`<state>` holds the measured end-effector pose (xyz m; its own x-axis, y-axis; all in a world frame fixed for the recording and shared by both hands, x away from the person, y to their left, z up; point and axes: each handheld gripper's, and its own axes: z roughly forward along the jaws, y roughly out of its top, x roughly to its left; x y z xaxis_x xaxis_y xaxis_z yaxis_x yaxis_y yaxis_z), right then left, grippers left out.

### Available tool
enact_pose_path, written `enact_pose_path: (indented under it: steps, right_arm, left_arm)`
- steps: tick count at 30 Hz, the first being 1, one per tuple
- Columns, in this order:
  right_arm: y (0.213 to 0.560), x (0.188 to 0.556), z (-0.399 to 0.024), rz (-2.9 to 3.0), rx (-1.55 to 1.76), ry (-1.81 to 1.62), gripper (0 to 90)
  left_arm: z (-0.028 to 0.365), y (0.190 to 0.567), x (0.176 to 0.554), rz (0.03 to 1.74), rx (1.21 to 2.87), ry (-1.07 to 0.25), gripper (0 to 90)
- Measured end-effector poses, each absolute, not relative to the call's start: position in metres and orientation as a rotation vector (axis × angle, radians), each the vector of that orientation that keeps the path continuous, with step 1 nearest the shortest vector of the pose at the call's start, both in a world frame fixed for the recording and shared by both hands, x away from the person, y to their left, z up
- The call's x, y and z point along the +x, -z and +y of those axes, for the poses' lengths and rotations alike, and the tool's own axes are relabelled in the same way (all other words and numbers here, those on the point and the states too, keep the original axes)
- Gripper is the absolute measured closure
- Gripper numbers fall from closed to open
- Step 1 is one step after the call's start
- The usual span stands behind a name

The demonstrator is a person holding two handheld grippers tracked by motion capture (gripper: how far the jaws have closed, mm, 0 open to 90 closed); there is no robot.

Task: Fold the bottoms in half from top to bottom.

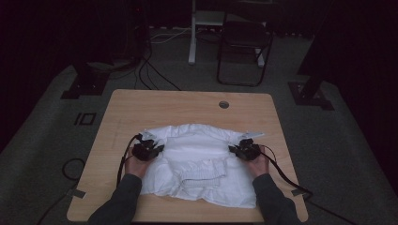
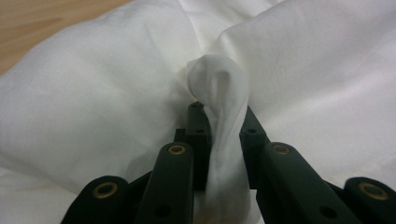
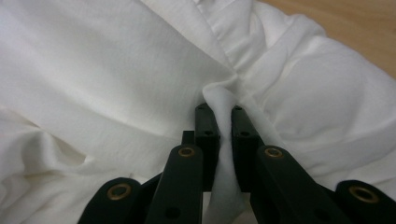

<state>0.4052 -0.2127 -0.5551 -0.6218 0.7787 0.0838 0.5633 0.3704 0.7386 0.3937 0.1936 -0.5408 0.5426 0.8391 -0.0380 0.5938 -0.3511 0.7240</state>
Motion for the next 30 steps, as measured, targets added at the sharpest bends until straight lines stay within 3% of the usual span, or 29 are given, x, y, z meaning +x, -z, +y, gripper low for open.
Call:
enact_pose_path:
  steps: [9, 15, 23, 30]
  right_arm:
    - [0.555, 0.446, -0.202, 2.256, 1.28, -1.089, 84.5]
    - [0.549, 0.449, -0.206, 2.255, 1.312, -1.126, 84.7]
    - [0.5, 0.432, -0.233, 2.074, 1.233, -1.33, 85.2]
    - [0.459, 0.409, -0.254, 1.937, 1.133, -1.508, 85.4]
  left_arm:
    - [0.193, 0.544, 0.43, 1.278, 1.949, -0.482, 79.9]
    - [0.198, 0.533, 0.423, 1.255, 1.9, -0.506, 81.7]
    - [0.214, 0.476, 0.405, 1.134, 1.678, -0.508, 82.6]
    - [0.217, 0.44, 0.38, 1.013, 1.634, -0.523, 82.6]
